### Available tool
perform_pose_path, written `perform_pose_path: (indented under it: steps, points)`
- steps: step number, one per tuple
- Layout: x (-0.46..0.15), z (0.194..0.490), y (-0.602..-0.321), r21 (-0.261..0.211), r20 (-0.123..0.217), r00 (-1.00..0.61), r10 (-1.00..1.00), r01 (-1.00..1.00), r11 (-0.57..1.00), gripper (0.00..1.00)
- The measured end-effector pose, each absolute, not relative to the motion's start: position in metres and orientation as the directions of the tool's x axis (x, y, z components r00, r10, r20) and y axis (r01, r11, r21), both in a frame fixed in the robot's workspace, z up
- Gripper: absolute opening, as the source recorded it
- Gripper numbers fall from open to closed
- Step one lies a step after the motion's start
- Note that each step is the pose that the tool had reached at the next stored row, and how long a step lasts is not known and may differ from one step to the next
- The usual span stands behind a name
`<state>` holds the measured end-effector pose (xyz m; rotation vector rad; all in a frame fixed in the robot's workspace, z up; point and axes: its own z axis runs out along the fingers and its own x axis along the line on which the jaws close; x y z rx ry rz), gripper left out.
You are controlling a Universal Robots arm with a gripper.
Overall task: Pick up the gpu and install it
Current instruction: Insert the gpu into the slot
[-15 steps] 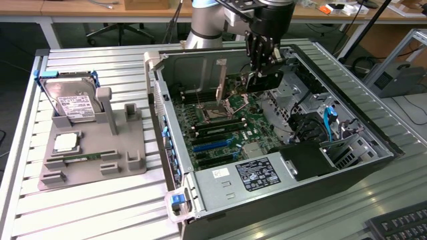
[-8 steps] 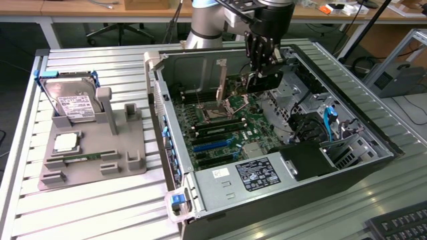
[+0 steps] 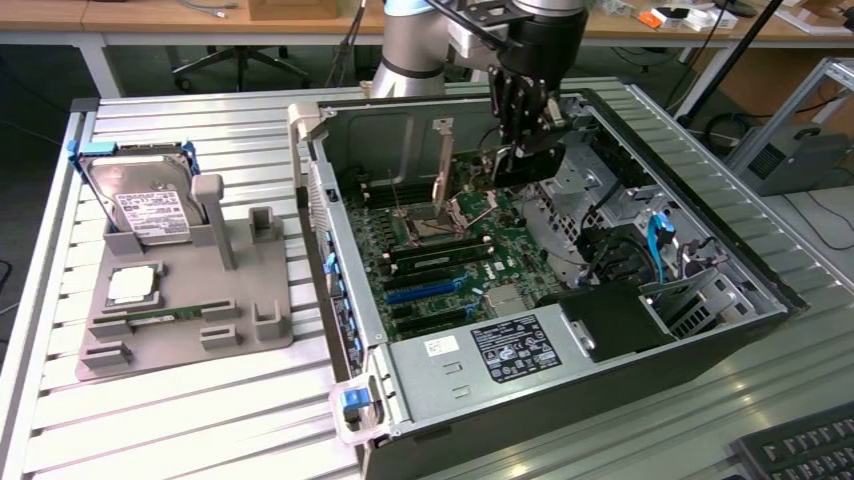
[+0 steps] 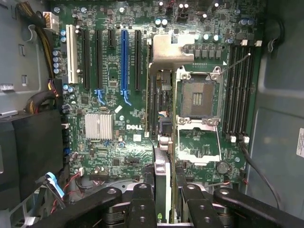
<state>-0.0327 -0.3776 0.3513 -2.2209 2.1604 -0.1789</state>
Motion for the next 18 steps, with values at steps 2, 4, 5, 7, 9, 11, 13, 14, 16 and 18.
perform_pose_path:
  steps: [2,4,5,7,9,11,13,14,16,18]
  points:
    - [-0.0328,0.3508,-0.3777,-0.108,0.054,0.017,-0.998,-0.994,-0.022,0.27]
    - [-0.0329,0.3503,-0.3776,-0.108,0.052,0.008,-0.999,-0.994,-0.014,0.27]
    - [-0.0329,0.3501,-0.3776,-0.108,0.051,0.005,-0.999,-0.994,-0.011,0.27]
    - [-0.0328,0.3496,-0.3776,-0.108,0.05,-0.003,-0.999,-0.994,-0.002,0.27]
    - [-0.0328,0.3492,-0.3776,-0.108,0.048,-0.013,-0.999,-0.994,0.008,0.27]
    - [-0.0328,0.3488,-0.3776,-0.108,0.047,-0.019,-0.999,-0.994,0.014,0.27]
    - [-0.0327,0.3485,-0.3776,-0.102,0.047,-0.019,-0.999,-0.995,0.015,0.27]
    - [-0.0328,0.3482,-0.3777,-0.09,0.047,-0.019,-0.999,-0.996,0.015,0.27]
    - [-0.0328,0.3478,-0.3777,-0.069,0.048,-0.018,-0.999,-0.998,0.015,0.27]
    - [-0.0328,0.3475,-0.3778,-0.061,0.048,-0.018,-0.999,-0.998,0.015,0.27]
